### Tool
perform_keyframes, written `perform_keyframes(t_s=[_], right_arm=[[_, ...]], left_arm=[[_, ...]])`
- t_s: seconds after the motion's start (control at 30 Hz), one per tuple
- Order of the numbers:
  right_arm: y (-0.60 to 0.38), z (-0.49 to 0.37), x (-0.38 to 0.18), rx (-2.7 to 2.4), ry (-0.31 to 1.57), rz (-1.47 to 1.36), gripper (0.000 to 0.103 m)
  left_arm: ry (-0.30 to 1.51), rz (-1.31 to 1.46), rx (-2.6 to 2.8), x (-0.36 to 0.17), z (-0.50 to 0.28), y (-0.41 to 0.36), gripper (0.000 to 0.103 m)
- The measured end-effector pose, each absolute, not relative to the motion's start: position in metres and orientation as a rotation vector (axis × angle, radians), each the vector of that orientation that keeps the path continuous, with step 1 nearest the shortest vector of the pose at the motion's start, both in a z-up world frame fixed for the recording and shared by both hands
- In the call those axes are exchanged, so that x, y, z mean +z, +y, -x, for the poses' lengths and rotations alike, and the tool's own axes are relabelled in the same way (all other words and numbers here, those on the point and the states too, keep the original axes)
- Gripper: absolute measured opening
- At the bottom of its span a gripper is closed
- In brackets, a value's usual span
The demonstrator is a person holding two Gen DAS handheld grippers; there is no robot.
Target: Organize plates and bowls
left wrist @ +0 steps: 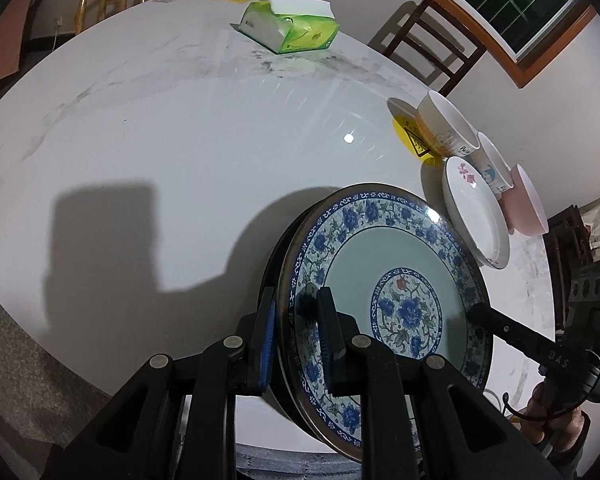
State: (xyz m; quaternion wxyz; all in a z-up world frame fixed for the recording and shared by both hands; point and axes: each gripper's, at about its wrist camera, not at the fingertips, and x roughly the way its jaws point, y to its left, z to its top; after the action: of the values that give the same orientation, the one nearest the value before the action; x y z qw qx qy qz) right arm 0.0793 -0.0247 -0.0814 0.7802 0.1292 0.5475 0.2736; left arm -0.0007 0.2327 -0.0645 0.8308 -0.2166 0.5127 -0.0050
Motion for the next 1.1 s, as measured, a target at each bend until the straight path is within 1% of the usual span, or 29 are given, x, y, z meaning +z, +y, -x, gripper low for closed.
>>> perform_keyframes(t_s=[0.83, 0.93, 1.0, 1.1], right_arm=[[-0.017, -0.079, -0.076, 0.562, 1.174, -0.172, 0.019], [-0.013, -0.078, -0.075, 0.538, 1.161, -0.117, 0.022], [-0.010, -0.078, -0.077, 0.545, 1.161, -0.110, 0.022], [-0.006, -0.076, -0.078, 0.548, 1.162, -0.089, 0.023]], left_arm=[[1.082, 0.428, 0.011, -0.064, -0.001, 0.233, 0.016], [1.075, 0.400, 0.013, -0.061, -0.001, 0.231, 0.015], [1.068, 0.419, -0.012, -0.059, -0.003, 0.229, 0.015], [1.063, 0.377, -0.008, -0.057, -0.005, 0.222, 0.015]])
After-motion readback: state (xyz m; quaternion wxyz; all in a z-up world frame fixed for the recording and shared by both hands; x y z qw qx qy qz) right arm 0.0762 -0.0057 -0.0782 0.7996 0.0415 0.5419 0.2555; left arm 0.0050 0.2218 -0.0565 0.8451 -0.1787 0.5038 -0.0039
